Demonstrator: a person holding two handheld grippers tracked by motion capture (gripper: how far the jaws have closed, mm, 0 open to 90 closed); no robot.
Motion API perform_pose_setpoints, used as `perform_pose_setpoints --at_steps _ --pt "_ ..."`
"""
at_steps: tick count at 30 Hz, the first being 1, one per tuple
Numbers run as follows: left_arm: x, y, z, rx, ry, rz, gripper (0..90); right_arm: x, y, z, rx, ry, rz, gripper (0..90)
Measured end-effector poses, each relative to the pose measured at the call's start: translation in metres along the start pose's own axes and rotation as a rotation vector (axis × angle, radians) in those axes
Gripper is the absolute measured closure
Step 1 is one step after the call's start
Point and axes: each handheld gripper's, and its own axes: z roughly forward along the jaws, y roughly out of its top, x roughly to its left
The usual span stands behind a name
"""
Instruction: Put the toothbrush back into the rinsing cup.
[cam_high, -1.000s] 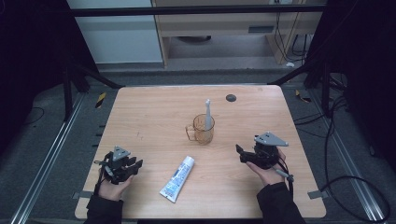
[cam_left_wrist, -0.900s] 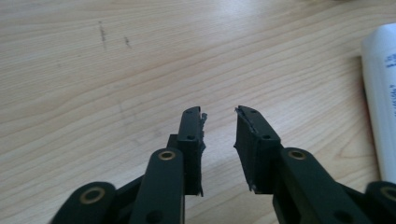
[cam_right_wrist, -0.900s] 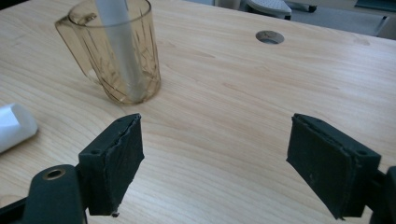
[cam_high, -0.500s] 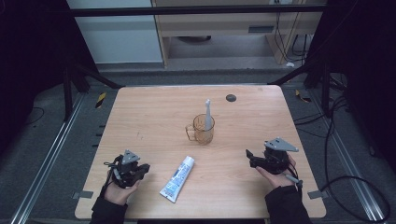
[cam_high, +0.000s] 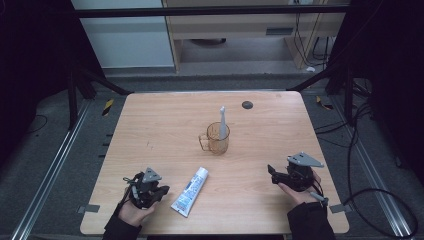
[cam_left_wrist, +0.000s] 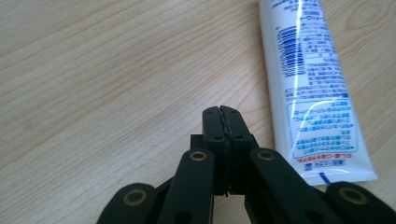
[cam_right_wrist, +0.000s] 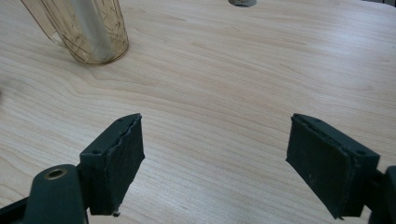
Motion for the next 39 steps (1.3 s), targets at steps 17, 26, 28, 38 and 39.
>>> perform_pose_setpoints --at_steps 17,26,28,38,39 --pt "-0.044 0.018 -0.003 -0.063 -0.108 0.050 89.8 -0.002 -0.001 0.000 0.005 -0.011 -0.002 18.6" --pt "-0.063 0.019 0.011 -0.034 -0.152 0.075 89.8 -0.002 -0.001 0.001 0.011 -0.017 -0.006 18.6" --pt "-0.066 0.019 0.014 -0.024 -0.156 0.084 89.8 -0.002 -0.001 0.001 0.011 -0.017 -0.005 18.5" --pt "-0.076 0.016 0.024 0.020 -0.155 0.119 89.9 -0.003 -0.002 0.002 0.014 -0.018 -0.007 18.3" --pt "-0.076 0.016 0.025 0.024 -0.152 0.123 89.9 -0.003 -0.002 0.002 0.014 -0.018 -0.007 18.4"
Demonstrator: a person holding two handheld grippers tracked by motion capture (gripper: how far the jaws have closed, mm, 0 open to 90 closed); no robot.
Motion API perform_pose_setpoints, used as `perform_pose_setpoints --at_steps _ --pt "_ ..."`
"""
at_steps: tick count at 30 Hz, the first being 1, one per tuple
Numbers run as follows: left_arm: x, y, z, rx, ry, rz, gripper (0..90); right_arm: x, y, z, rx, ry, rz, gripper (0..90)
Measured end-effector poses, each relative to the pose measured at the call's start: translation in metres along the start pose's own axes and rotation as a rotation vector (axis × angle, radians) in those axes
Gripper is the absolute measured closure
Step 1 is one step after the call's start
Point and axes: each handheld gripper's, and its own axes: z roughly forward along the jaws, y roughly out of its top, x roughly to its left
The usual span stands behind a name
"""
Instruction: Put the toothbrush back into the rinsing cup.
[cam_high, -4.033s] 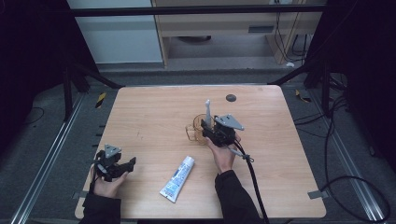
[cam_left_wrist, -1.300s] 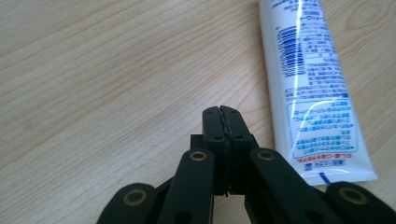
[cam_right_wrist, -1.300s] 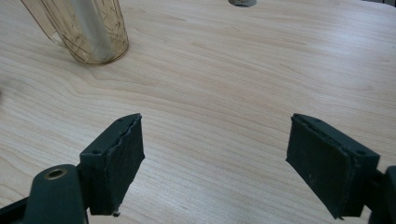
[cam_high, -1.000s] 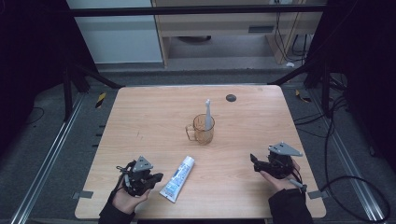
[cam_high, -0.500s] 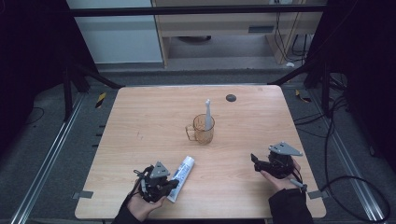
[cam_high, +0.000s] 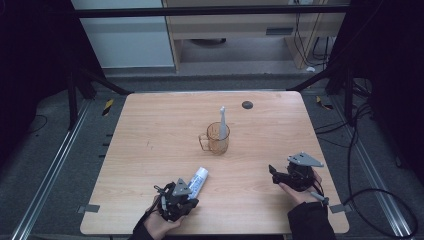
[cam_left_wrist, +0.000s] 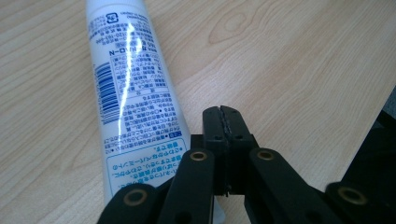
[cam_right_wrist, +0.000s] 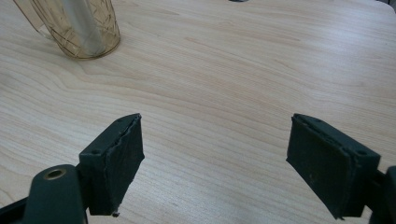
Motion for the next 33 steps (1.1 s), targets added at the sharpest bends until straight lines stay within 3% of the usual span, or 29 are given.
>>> perform_pose_setpoints --at_steps 19,33 --pt "0.005 -0.004 0.001 0.040 0.027 -0.005 89.9 -0.001 0.000 0.000 0.006 -0.002 0.007 18.2" --pt "0.020 -0.010 -0.007 0.035 0.075 -0.055 89.9 -0.002 -0.001 0.000 0.004 -0.009 0.000 18.2"
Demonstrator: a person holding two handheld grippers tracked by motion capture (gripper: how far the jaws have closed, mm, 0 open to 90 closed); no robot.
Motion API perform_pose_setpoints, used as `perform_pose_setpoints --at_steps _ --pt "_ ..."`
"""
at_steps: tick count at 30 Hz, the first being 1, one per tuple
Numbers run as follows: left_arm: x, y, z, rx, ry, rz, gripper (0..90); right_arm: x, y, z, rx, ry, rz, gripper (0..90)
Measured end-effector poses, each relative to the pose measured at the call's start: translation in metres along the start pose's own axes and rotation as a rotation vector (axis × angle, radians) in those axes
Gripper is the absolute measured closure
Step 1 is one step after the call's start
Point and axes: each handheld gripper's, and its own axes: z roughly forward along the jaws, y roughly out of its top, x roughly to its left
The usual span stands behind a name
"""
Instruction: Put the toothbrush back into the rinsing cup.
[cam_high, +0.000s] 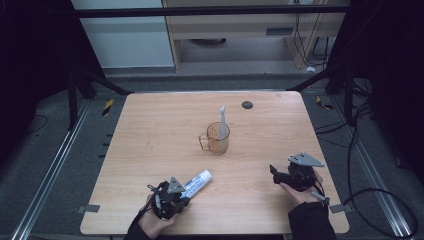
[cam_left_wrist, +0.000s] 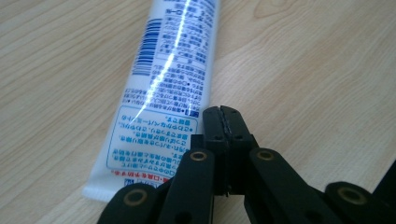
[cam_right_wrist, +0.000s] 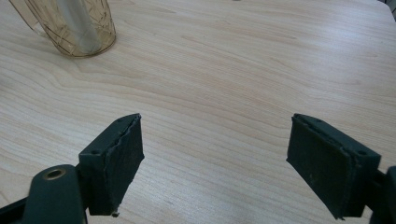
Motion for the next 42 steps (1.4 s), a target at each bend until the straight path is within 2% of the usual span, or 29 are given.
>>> perform_pose_setpoints --at_steps 21,31,42 --pt "0.025 -0.003 -0.002 -0.009 0.074 -0.098 90.0 0.000 0.000 0.000 0.005 -0.001 0.004 17.9" --pt "0.036 0.000 0.001 -0.015 0.099 -0.115 89.9 -0.001 -0.001 0.001 0.006 -0.002 0.002 17.9" --pt "0.046 0.006 0.003 -0.053 0.122 -0.119 90.0 0.000 -0.001 0.002 0.008 -0.001 0.002 17.9"
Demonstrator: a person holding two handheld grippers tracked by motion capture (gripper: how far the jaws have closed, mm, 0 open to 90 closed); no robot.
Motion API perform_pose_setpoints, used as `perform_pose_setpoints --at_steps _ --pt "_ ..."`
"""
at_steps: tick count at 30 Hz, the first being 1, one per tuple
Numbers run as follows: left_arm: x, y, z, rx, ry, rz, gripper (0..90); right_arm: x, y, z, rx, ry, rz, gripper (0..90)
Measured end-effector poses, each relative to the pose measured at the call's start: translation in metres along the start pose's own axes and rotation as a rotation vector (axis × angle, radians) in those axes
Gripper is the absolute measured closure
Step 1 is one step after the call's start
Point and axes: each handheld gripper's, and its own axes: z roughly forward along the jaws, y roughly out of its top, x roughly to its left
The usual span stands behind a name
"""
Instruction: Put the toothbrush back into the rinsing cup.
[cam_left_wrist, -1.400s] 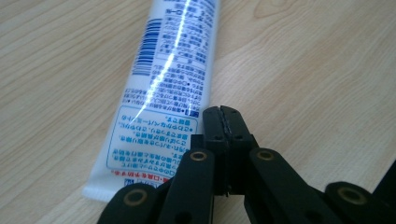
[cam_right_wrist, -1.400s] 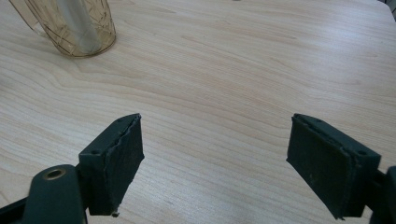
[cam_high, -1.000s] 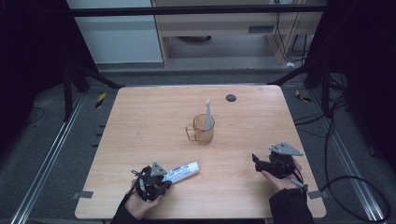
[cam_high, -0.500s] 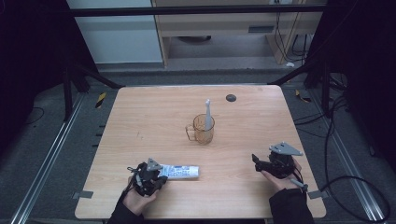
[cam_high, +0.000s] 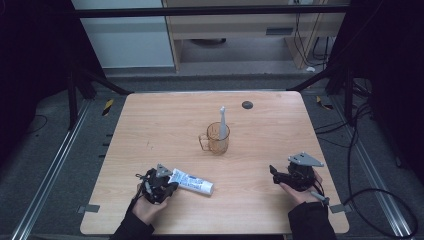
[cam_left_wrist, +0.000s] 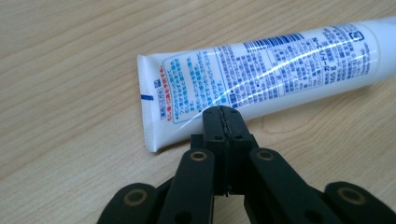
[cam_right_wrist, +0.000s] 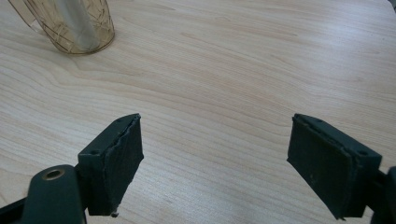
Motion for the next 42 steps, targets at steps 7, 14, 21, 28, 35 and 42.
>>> perform_pose_setpoints --at_steps 7,14,21,28,35,42 --pt "0.003 0.006 -0.011 -0.063 -0.005 -0.015 90.0 -0.001 0.000 0.000 -0.001 0.000 0.003 17.8" --pt "-0.003 0.027 -0.017 -0.130 -0.021 -0.002 90.0 0.000 0.000 0.002 0.002 -0.001 0.003 17.7" --pt "-0.027 0.051 0.003 -0.135 -0.047 0.055 90.0 -0.003 -0.001 0.001 0.001 -0.005 0.008 17.7" --pt "-0.049 0.062 0.027 -0.106 -0.078 0.097 90.0 -0.003 0.000 0.000 0.000 -0.004 0.010 17.7" --pt "-0.058 0.062 0.039 -0.065 -0.101 0.122 90.0 -0.003 -0.001 0.000 0.001 -0.002 0.013 17.7" --pt "-0.057 0.059 0.040 -0.052 -0.112 0.135 90.0 -0.003 -0.001 0.001 0.002 -0.003 0.009 17.7"
